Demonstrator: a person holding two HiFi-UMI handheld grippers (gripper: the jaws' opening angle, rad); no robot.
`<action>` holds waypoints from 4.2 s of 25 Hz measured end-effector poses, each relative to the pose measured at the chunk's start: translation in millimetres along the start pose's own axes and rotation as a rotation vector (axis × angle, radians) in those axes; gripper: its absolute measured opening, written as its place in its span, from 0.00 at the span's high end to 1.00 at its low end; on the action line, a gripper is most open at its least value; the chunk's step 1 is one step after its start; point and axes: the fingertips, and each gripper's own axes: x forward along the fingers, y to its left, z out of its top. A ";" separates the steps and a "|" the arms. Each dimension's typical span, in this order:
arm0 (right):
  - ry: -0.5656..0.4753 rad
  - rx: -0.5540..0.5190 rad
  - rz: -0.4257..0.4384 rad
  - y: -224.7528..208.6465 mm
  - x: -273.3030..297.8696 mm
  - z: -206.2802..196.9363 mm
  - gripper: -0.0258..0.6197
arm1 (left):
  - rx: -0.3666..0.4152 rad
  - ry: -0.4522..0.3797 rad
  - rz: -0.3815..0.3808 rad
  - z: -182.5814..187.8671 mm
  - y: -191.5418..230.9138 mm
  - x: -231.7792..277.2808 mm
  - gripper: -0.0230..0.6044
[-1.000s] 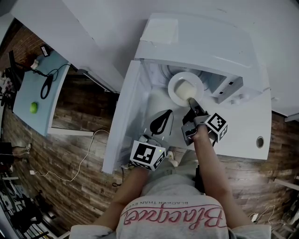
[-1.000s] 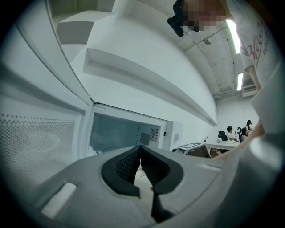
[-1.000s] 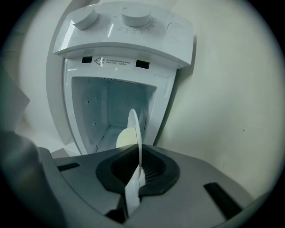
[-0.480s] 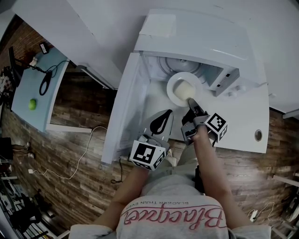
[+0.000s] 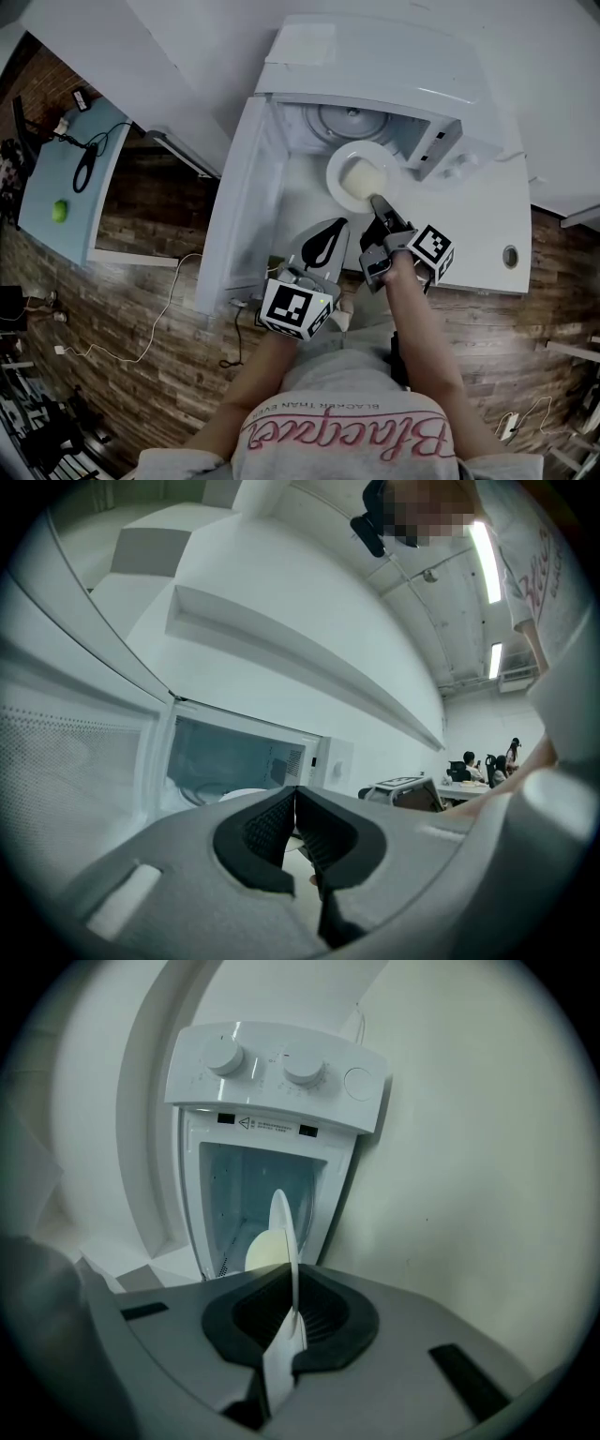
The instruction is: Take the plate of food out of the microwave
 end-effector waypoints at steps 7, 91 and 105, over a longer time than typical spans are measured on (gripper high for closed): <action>0.004 0.007 0.010 3.4 -13.6 -2.0 0.93 | 0.001 -0.010 -0.003 1.7 -10.1 -1.6 0.95; -0.157 0.048 0.078 133.2 -97.4 39.2 0.93 | 0.025 -0.168 0.146 121.2 -39.4 24.0 0.95; -0.101 -0.004 0.092 147.9 -88.4 26.9 0.93 | 0.017 -0.189 0.158 125.2 -30.1 17.8 0.95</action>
